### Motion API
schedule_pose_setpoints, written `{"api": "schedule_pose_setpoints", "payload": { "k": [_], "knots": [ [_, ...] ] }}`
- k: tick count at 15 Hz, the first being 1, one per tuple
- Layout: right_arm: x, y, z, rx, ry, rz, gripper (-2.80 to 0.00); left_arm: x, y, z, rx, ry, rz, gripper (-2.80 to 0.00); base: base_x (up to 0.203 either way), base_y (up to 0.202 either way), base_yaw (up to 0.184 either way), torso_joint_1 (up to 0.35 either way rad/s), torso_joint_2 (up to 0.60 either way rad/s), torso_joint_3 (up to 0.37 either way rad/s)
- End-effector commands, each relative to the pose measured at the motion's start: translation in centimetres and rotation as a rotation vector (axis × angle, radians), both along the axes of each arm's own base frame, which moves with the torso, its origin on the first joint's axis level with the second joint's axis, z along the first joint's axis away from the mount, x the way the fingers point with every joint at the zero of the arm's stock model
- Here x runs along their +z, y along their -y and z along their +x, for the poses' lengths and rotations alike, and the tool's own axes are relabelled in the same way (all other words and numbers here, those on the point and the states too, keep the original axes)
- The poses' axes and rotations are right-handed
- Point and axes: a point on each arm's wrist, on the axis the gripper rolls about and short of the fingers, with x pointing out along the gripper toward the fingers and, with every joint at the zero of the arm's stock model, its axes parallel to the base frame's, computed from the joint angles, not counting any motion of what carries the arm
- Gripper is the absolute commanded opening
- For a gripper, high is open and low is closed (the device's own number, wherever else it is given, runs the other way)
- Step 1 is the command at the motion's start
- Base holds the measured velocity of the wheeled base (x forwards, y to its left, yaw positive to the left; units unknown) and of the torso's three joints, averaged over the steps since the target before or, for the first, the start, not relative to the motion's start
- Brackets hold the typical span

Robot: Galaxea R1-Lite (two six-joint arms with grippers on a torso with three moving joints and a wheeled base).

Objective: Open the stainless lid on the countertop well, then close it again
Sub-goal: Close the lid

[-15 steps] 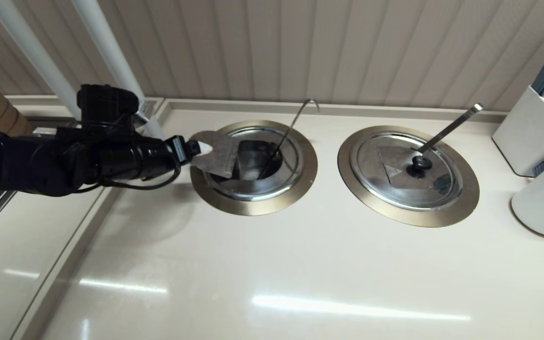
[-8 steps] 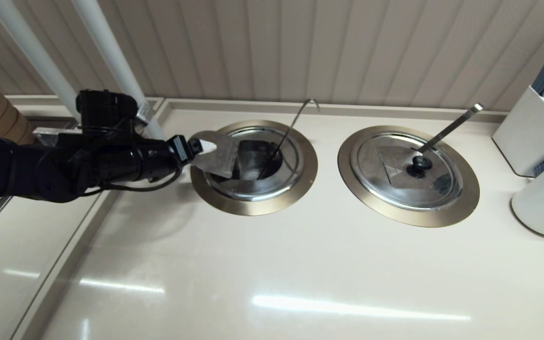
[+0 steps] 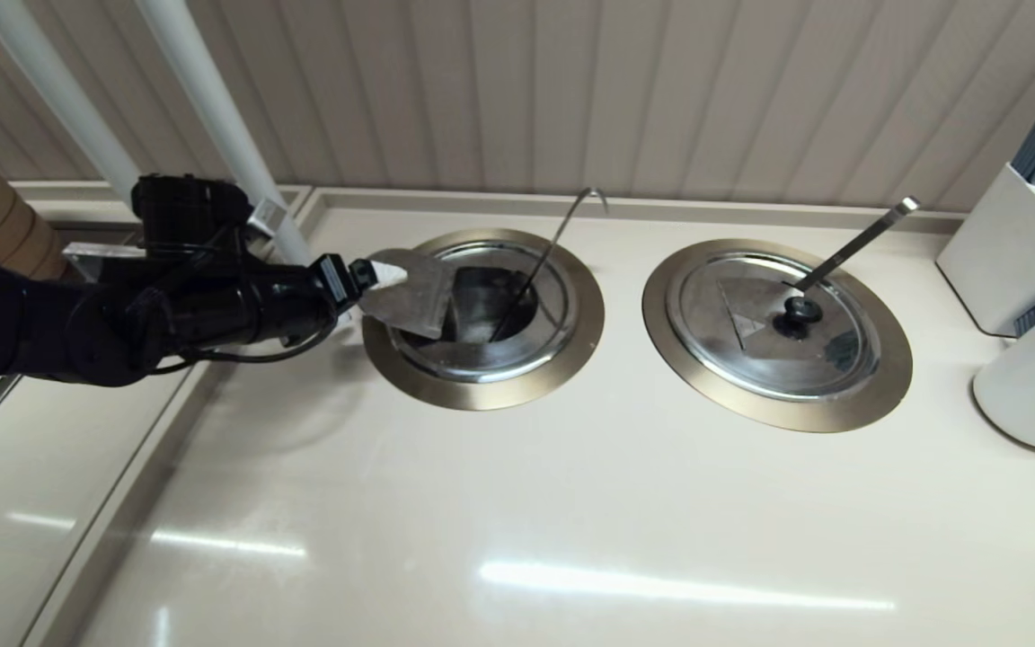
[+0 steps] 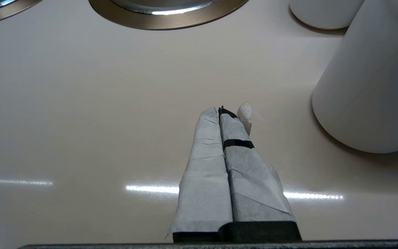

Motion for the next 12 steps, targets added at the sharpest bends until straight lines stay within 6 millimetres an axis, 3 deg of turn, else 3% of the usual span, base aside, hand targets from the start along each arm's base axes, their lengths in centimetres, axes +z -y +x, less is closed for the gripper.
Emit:
{"api": "schedule_pose_setpoints", "payload": {
  "k": [1, 5, 12],
  "knots": [
    [-0.12, 0.00, 0.03, 0.000, -0.004, 0.000, -2.80, -0.64, 0.00, 0.29, -0.013, -0.026, -0.024, 0.00, 0.000, 0.000, 0.000, 0.000, 0.00, 0.000],
    [-0.12, 0.00, 0.03, 0.000, -0.004, 0.000, -2.80, -0.91, 0.13, 0.66, -0.020, 0.093, -0.076, 0.00, 0.000, 0.000, 0.000, 0.000, 0.00, 0.000],
    [-0.12, 0.00, 0.03, 0.000, -0.004, 0.000, -2.80, -0.88, 0.48, 0.70, -0.039, 0.096, -0.099, 0.00, 0.000, 0.000, 0.000, 0.000, 0.00, 0.000]
  ]
}}
